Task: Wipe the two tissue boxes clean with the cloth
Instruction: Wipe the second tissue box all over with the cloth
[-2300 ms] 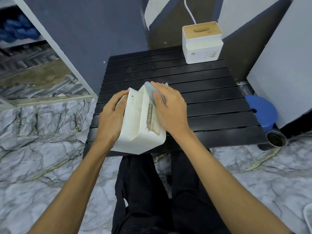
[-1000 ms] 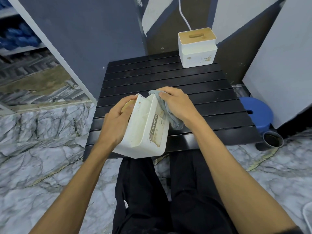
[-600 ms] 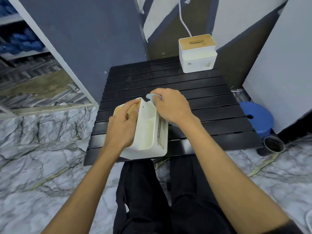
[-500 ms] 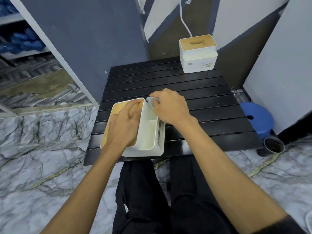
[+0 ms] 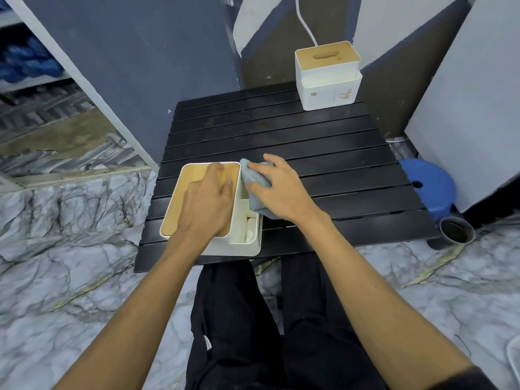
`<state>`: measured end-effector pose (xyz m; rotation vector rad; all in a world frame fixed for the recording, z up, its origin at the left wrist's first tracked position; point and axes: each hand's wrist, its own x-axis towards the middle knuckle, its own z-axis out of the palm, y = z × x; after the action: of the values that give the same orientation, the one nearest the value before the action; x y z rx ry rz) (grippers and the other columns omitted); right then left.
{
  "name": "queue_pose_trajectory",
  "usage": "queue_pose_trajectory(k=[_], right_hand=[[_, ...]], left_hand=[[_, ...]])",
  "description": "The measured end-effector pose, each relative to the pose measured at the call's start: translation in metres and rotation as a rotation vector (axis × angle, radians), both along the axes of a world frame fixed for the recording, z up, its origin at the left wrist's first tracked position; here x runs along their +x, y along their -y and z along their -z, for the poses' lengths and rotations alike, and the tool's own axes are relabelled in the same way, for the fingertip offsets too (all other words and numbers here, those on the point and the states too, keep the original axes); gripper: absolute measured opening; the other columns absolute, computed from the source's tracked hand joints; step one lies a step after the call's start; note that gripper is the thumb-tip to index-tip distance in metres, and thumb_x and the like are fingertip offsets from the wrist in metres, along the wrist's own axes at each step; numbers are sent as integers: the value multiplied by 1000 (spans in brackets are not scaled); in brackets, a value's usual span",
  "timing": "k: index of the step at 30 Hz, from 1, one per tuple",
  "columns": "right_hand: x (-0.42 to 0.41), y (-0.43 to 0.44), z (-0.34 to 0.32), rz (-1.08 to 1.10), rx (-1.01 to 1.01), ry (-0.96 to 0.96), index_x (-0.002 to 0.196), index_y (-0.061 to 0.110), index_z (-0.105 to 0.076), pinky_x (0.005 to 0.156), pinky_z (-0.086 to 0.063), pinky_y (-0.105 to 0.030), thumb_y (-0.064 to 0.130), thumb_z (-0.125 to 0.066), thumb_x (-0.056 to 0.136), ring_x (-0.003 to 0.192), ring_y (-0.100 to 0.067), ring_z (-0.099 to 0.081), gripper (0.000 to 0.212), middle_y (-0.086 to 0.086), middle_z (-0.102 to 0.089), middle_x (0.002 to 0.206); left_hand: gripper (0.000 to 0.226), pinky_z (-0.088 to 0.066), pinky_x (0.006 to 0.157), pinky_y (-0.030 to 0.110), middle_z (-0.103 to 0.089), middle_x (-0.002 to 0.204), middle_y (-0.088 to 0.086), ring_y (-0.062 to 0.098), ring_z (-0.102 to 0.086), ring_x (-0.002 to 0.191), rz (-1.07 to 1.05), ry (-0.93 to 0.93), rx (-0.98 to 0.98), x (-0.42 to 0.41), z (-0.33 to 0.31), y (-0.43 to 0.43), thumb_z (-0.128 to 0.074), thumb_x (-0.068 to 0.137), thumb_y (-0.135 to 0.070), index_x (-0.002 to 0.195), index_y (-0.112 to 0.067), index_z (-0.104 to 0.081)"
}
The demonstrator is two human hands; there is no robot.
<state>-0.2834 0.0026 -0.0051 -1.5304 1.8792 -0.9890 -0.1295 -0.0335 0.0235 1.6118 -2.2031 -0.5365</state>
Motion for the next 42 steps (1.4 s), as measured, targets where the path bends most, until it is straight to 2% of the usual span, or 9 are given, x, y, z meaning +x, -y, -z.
queue_pose_trajectory(k=[3,6,9,13,16,19,23,31,42], right_hand=[[4,0,8,32,-14,-1,143,25,-49,109,-30,-35,32,-55,94,139,-28,-33,49,-3,-32,156],[10,-3,13,24,16,38,150,27,-35,112,-27,-40,32,-51,95,142,-28,-27,58,-1,-22,160],[14,-4,16,35,11,47,153,22,-26,113,-29,-39,30,-47,96,142,-26,-27,62,-2,-22,160],[18,-5,15,72,-21,-4,152,15,-27,106,-34,-38,29,-48,96,134,-29,-35,61,-5,-29,156],[22,-7,13,66,-45,-65,150,14,-31,105,-36,-38,27,-47,96,132,-30,-36,58,-6,-31,154],[31,-16,13,69,-90,-151,147,11,-38,107,-34,-37,24,-47,95,128,-32,-37,54,-10,-31,154],[52,-39,21,60,-156,-134,139,9,-48,103,-36,-37,24,-47,89,117,-32,-39,53,-8,-34,151],[34,-3,17,101,-88,-75,146,11,-41,106,-36,-43,25,-46,96,128,-34,-31,51,-10,-27,155],[52,-33,22,106,-144,-68,141,12,-48,103,-37,-37,24,-47,95,121,-30,-33,47,-4,-28,155]], left_hand=[[37,-45,70,41,-61,80,14,34,-57,73,24,84,-37,-1,-2,-1,-42,104,-30,138,-14,-46],[39,-38,66,37,-61,76,17,32,-49,68,126,327,-229,3,-8,-1,-39,105,-29,133,-7,-55],[42,-38,78,44,-64,96,14,35,-49,90,227,501,-475,15,-13,15,-42,101,-43,115,-16,-71],[58,-32,105,43,-51,135,5,28,-43,126,368,295,-236,37,-3,39,-36,93,-61,128,-25,-64],[56,-25,109,29,-41,146,2,20,-40,134,363,141,-151,42,7,38,-40,96,-53,140,-22,-54],[48,-27,108,29,-40,148,0,19,-40,134,327,129,-156,39,9,36,-47,100,-48,141,-24,-53],[58,-30,114,39,-42,148,2,21,-39,138,316,116,-133,40,9,38,-41,95,-54,143,-24,-53],[62,-29,117,49,-46,147,2,22,-35,143,339,157,-125,43,10,41,-37,94,-58,145,-26,-51],[65,-30,116,50,-46,145,4,24,-35,142,323,147,-127,39,9,38,-34,92,-59,145,-26,-50]])
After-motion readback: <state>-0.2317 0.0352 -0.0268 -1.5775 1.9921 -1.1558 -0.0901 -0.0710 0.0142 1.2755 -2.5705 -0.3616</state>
